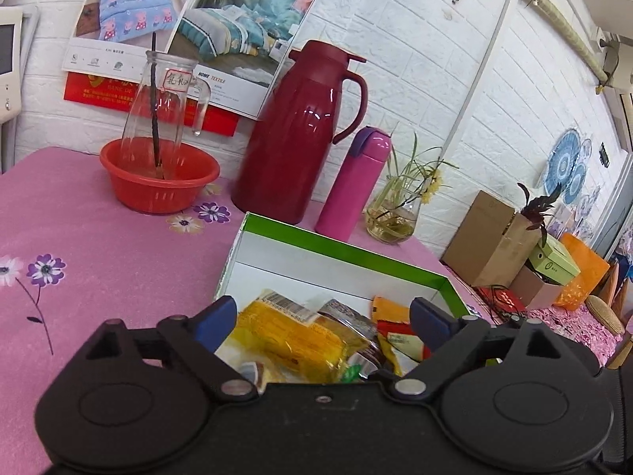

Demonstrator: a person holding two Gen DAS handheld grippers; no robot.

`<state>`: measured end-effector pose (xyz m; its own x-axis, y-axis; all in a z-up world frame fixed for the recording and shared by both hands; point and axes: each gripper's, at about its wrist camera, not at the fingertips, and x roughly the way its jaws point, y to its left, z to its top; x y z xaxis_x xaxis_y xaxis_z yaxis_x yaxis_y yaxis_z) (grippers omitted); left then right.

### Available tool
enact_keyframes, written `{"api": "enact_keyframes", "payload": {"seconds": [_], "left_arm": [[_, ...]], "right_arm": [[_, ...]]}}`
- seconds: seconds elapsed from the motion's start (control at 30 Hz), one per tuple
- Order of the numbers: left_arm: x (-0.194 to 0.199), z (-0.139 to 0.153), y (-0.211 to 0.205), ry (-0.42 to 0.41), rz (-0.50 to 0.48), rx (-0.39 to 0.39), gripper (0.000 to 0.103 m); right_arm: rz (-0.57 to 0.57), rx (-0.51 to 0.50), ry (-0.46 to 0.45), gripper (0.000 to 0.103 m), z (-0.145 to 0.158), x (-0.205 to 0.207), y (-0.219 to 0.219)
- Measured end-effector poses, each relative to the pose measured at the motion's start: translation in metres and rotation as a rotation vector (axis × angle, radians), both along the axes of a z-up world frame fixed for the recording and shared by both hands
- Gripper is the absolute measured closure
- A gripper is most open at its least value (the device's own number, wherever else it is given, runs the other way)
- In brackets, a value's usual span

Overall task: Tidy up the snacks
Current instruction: 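Grasp the red checkered snack with the left gripper while the right grasps the red chip bag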

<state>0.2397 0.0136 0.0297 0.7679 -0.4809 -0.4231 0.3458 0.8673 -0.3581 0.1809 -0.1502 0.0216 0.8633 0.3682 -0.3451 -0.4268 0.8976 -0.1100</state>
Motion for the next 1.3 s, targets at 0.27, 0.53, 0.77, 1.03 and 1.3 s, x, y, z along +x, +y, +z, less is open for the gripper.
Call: {"api": "enact_keyframes", "payload": {"seconds": [0.27,0.53,0.77,1.03,1.3], "left_arm": [[-0.057,0.005,-0.004,0.049,-0.025,0.042,0.000],[-0.091,-0.016,-0.019,0.120,-0.075,0.115,0.000],[-0.070,-0.033,-0.026,0.208,-0.033,0.127,0.060],[-0.083,-0.032,-0.010,0.269,-0.081,0.044,0.102],[-0.147,-0.035,0.013,0.315,-0.172,-0.060,0.103]], "right_arm": [[0.040,0.000,-0.004,0.000,0.001,-0.059,-0.009],[0.076,-0.048,0.050,0.000,-0.017,-0.106,-0.020],[0.068,-0.071,0.059,0.000,-0.026,-0.127,-0.026],[0.082,-0.052,0.102,0.000,-0.033,-0.136,-0.030],[0.189,-0.052,0.182,0.000,-0.042,-0.153,-0.019]]}}
